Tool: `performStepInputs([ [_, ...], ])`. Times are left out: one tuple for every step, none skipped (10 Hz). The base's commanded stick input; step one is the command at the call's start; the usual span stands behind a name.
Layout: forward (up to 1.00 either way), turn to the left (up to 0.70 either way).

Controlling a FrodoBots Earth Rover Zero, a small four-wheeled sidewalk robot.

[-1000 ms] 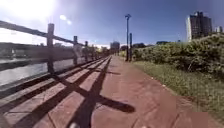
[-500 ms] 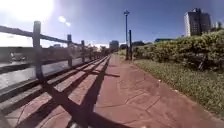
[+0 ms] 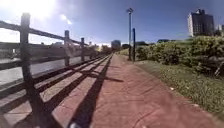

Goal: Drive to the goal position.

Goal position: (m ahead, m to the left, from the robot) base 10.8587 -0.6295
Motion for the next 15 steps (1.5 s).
performStepInputs([
  [0.85, -0.33],
  [0.85, -0.34],
  [0.85, -0.03],
  [0.85, 0.00],
  [0.85, 0.00],
  [0.85, 0.00],
  [0.85, 0.00],
  [0.85, 0.00],
  [0.85, 0.00],
  [0.85, 0.00],
  [0.85, 0.00],
  [0.85, 0.00],
  [0.85, 0.00],
  [0.85, 0.00],
  [0.85, 0.00],
])
